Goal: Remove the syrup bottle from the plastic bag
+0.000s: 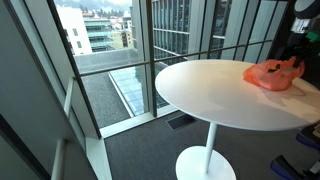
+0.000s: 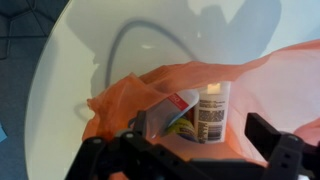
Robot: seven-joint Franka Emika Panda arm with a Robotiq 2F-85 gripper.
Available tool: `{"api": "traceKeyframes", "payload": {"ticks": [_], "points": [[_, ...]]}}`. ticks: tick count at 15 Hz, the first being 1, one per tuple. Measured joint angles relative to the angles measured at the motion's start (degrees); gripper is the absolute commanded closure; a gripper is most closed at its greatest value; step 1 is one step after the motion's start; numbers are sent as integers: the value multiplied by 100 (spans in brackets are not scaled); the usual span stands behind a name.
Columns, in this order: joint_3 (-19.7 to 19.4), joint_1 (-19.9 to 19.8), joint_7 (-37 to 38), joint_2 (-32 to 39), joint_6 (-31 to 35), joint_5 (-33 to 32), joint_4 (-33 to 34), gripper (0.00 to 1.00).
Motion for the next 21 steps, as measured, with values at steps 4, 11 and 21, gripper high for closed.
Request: {"api": "traceKeyframes", "payload": {"ticks": [4, 11, 21], "points": [[3, 4, 84, 1, 0, 0, -153, 0], [46, 3, 84, 144, 318, 2, -199, 0], [67, 2, 83, 448, 1371, -21, -172, 0]]}}
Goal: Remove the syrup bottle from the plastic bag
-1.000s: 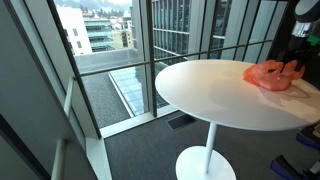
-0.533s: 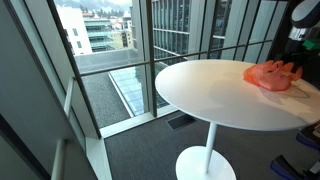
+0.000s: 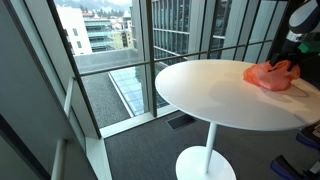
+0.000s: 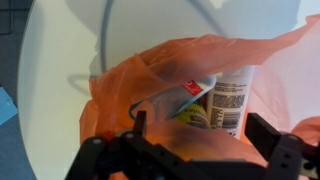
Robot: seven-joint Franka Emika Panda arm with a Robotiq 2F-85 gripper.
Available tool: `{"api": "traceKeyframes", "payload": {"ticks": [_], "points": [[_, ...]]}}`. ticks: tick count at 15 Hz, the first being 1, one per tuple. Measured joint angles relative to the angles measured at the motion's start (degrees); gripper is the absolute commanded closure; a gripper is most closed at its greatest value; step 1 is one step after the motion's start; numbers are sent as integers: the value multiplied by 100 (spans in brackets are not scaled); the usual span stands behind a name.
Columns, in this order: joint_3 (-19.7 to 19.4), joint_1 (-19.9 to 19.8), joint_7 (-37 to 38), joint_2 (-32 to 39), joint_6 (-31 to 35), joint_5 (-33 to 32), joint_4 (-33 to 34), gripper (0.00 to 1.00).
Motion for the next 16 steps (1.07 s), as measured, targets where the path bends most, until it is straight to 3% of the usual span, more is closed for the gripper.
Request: {"api": "traceKeyframes", "payload": {"ticks": [16], "points": [[-85, 45, 123, 15, 957, -412, 70, 0]]}}
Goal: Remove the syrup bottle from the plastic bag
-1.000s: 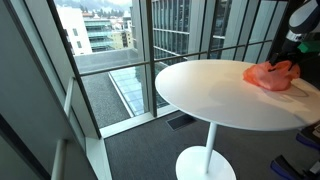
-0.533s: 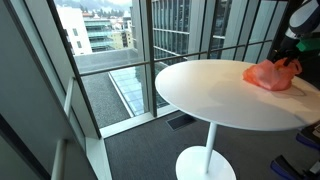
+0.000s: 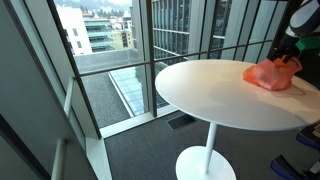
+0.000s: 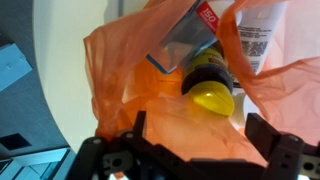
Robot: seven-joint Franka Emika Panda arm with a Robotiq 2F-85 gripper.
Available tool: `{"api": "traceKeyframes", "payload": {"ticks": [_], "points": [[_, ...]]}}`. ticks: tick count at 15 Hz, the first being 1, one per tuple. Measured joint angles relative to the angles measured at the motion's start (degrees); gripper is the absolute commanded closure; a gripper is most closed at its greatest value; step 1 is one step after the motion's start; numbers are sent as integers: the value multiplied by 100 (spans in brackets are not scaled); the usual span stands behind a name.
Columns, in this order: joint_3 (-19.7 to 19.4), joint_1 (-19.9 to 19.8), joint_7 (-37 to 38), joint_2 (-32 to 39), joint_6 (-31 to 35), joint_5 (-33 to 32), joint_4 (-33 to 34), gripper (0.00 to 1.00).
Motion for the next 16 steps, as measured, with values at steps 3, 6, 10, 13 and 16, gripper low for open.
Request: {"api": "traceKeyframes", "payload": {"ticks": [3, 6, 10, 13, 16], "points": [[-30, 0, 1, 65, 82, -33, 79, 0], [-83, 0, 1, 175, 197, -45, 164, 0], [-144, -4, 1, 340, 259, -45, 282, 0], [-169, -4, 1, 459, 264, -45, 369, 0], [-168, 2, 9, 520, 264, -45, 390, 0]]}}
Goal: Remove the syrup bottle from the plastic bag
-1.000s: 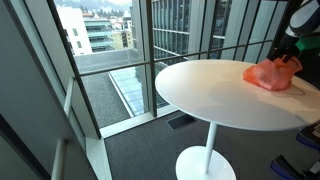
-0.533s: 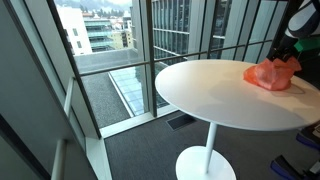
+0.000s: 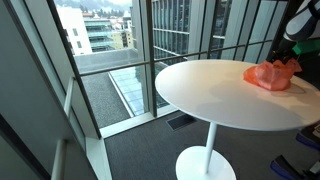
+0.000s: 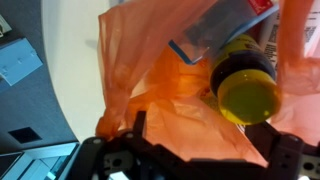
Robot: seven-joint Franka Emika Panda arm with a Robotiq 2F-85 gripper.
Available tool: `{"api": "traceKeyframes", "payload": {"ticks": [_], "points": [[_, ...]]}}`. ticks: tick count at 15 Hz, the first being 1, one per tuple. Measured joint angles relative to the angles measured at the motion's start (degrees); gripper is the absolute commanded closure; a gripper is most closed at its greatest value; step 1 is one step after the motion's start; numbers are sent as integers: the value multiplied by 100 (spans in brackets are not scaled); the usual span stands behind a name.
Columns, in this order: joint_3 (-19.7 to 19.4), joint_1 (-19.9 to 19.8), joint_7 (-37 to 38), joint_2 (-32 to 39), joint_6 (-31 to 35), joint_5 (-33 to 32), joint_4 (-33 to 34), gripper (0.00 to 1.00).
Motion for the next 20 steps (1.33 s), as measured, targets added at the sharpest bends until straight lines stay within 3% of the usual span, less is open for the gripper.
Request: {"api": "traceKeyframes", "payload": {"ticks": [15, 17, 18, 20], "points": [[51, 166, 507, -225, -1251, 4, 50, 0], [51, 165, 508, -242, -1294, 6, 68, 19], [51, 165, 508, -246, -1301, 6, 76, 34], [56, 165, 508, -250, -1303, 12, 87, 51]]}}
